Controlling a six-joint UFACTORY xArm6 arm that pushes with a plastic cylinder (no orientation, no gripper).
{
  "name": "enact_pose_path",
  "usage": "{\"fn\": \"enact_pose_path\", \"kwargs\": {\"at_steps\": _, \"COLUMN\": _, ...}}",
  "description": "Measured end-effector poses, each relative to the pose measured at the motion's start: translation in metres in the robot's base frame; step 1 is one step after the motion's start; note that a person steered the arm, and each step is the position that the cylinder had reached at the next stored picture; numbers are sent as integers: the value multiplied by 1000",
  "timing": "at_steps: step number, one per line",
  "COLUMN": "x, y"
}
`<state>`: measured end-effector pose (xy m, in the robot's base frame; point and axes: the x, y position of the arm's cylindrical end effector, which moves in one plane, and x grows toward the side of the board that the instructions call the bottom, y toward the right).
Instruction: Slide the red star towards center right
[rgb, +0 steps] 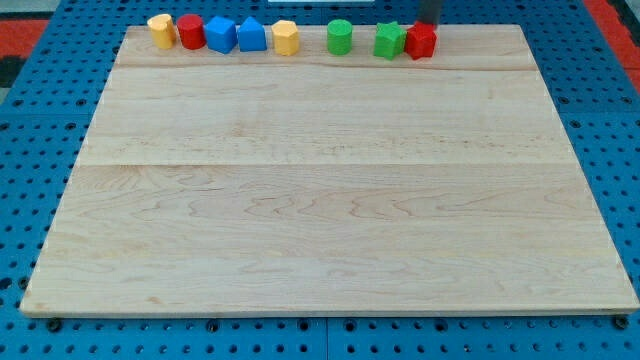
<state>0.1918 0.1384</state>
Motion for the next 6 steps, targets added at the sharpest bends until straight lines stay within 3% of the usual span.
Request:
{"fn": "enact_pose_path", "kwargs": {"at_steps": 3, "x": 89, "y": 22}}
{"fn": "enact_pose_path", "kwargs": {"at_steps": 4, "x": 48, "y": 25}}
{"fn": "enact_pose_path", "kwargs": {"at_steps": 5, "x": 82, "y": -29}}
{"fn": "enact_pose_path", "kwargs": {"at_steps": 6, "x": 128, "y": -26}}
